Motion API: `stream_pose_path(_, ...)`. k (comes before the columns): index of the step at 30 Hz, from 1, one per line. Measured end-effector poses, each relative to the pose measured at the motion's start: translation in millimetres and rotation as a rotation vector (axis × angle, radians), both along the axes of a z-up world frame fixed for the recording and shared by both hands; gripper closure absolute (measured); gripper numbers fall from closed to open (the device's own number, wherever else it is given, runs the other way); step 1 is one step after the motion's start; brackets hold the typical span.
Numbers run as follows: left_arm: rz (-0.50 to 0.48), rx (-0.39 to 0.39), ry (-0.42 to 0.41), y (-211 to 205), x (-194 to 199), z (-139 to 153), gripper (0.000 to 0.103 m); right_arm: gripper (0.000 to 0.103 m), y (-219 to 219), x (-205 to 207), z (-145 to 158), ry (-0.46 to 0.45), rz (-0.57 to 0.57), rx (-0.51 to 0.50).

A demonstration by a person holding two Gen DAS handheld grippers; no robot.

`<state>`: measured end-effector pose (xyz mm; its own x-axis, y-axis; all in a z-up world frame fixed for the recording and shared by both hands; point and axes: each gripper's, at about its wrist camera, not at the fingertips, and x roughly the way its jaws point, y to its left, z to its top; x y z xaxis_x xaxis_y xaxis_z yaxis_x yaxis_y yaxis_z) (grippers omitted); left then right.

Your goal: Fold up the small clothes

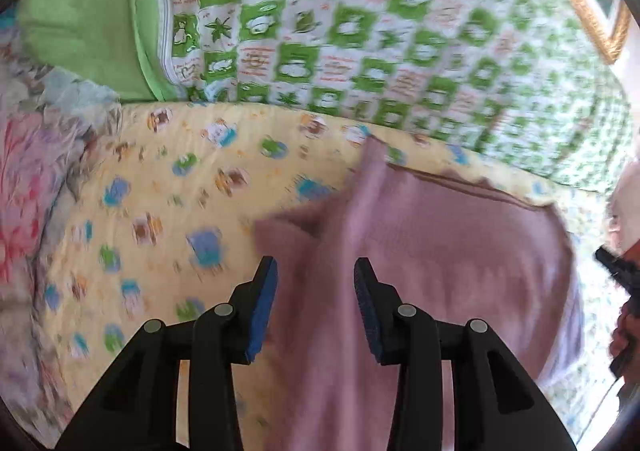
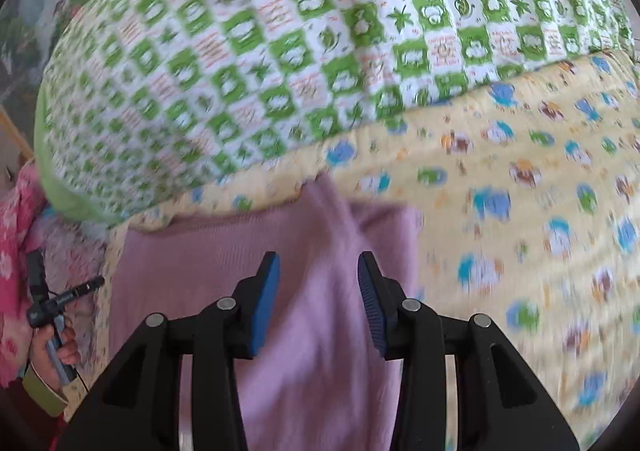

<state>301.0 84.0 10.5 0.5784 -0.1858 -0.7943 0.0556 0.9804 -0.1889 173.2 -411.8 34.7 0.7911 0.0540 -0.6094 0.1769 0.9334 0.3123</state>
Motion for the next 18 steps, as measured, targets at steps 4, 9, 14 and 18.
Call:
stream_pose_path(4, -0.102, -0.022, 0.026, -30, -40, -10, 0.061, 0.061, 16, -25, -35, 0.074, -0.002, -0.029)
stream_pose_path(9, -0.154, 0.035, 0.069, -56, -49, -40, 0.062, 0.061, 39, -36, -56, 0.054, 0.107, 0.052)
stream_pose_path(14, -0.095, 0.063, 0.133, -35, -45, -72, 0.063, 0.068, 34, -21, -92, 0.221, 0.057, -0.020)
stream_pose_path(18, -0.079, 0.042, 0.146, -11, -48, -88, 0.069, 0.103, 5, -36, -106, 0.240, 0.018, 0.052)
